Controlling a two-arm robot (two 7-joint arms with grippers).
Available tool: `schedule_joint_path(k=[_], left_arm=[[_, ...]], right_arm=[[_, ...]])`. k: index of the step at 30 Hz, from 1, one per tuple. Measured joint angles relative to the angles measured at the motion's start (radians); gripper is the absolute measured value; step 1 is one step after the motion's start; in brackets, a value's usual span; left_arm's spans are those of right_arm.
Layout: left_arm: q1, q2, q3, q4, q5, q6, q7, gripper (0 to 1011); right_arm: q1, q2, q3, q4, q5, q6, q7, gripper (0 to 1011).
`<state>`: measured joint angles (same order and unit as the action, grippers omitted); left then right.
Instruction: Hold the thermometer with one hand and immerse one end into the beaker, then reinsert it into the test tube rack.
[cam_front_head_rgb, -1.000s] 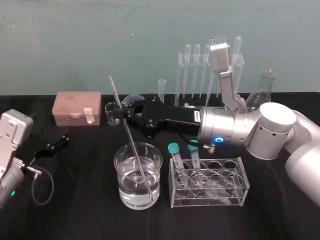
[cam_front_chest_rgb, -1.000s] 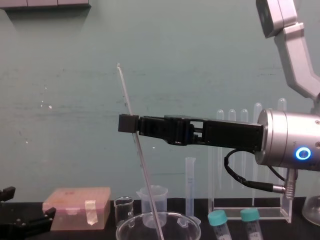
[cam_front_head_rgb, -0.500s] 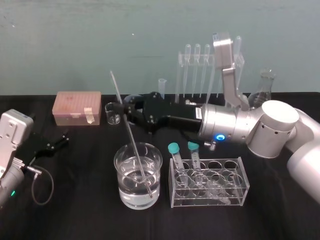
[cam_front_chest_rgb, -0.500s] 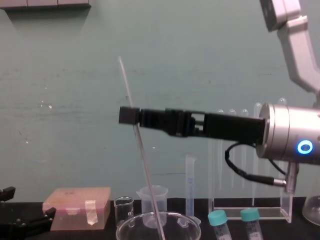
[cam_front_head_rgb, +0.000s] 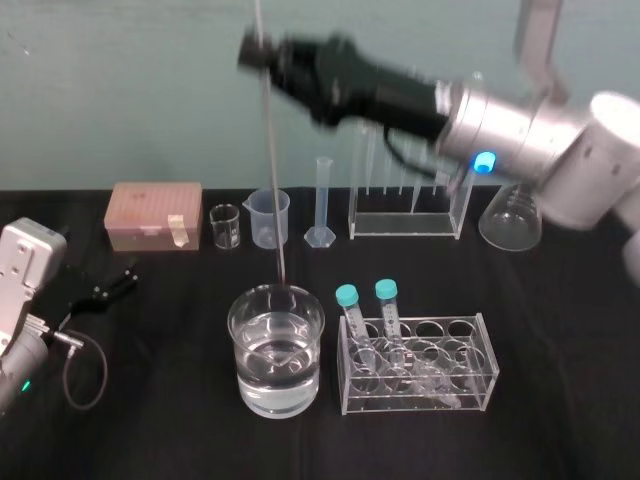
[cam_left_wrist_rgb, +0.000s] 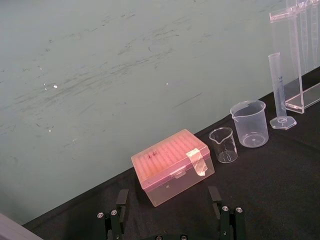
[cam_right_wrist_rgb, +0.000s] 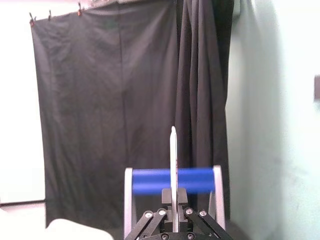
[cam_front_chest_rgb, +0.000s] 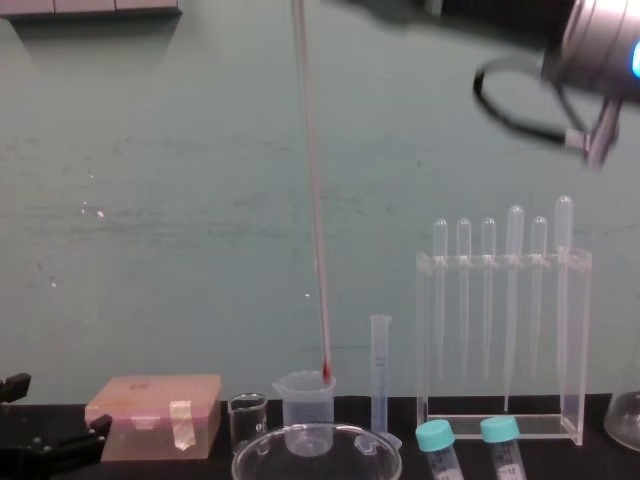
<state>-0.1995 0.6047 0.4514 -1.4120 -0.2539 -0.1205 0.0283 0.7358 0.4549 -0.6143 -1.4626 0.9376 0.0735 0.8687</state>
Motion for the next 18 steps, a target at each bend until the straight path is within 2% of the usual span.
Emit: schedule_joint_path(k=[5, 11, 14, 18], left_arm=[[0.000, 0.000, 0.000, 0.000, 0.000, 0.000, 0.000, 1008], [0.000, 0.000, 0.000, 0.000, 0.000, 0.000, 0.000, 1008], [0.000, 0.000, 0.000, 0.000, 0.000, 0.000, 0.000, 1008], [0.000, 0.000, 0.000, 0.000, 0.000, 0.000, 0.000, 1008]], right_arm=[[0.034, 0.012, 0.033, -0.024, 0.018, -0.001, -0.040, 58], [0.039, 0.058, 0.080, -0.026, 0.019, -0.024, -0.107, 58], [0.000, 0.109, 0.115, -0.041, 0.019, -0.026, -0.157, 58], [-0.060, 0.156, 0.146, -0.069, 0.019, -0.028, -0.201, 58]])
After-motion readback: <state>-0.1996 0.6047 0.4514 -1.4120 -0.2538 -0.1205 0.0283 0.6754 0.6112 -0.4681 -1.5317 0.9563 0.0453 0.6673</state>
